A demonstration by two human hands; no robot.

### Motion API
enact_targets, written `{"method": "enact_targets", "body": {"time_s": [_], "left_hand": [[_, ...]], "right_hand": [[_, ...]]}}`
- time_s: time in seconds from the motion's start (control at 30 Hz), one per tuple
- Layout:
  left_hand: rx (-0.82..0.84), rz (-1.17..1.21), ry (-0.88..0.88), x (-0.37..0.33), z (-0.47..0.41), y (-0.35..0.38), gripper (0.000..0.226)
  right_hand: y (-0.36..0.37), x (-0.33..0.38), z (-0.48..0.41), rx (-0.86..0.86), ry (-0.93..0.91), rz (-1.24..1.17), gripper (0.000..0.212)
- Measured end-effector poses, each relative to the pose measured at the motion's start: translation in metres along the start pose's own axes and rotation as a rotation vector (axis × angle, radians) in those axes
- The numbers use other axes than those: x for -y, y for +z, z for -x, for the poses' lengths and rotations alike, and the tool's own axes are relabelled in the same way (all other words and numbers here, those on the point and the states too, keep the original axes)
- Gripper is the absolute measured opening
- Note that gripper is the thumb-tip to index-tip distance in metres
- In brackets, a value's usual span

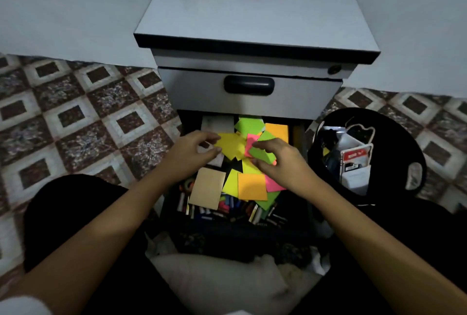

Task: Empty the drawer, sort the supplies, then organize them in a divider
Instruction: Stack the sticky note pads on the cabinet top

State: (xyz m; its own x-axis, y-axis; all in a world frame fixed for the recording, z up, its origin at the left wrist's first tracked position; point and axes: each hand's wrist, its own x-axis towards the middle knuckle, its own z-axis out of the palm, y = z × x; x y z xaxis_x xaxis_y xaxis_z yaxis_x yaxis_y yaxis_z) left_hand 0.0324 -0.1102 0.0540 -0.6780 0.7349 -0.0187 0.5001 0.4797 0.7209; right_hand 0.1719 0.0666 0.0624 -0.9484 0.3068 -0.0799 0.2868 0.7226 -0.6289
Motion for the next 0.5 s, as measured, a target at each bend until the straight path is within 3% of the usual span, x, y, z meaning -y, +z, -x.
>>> {"method": "enact_targets", "body": {"time_s": [0.3, 0.5], "left_hand": [[0.305, -0.101, -0.190, 0.046, -0.004, 0.053, 0.039], [0.380, -0.295, -0.247, 0.088, -0.005, 0.075, 0.057]], "right_hand": [[0.057, -0.065, -0.007, 0.302, 0.162, 0.156, 0.043], [0.078, -0.078, -0.013, 0.357, 0.161, 0.208, 0.046]]}}
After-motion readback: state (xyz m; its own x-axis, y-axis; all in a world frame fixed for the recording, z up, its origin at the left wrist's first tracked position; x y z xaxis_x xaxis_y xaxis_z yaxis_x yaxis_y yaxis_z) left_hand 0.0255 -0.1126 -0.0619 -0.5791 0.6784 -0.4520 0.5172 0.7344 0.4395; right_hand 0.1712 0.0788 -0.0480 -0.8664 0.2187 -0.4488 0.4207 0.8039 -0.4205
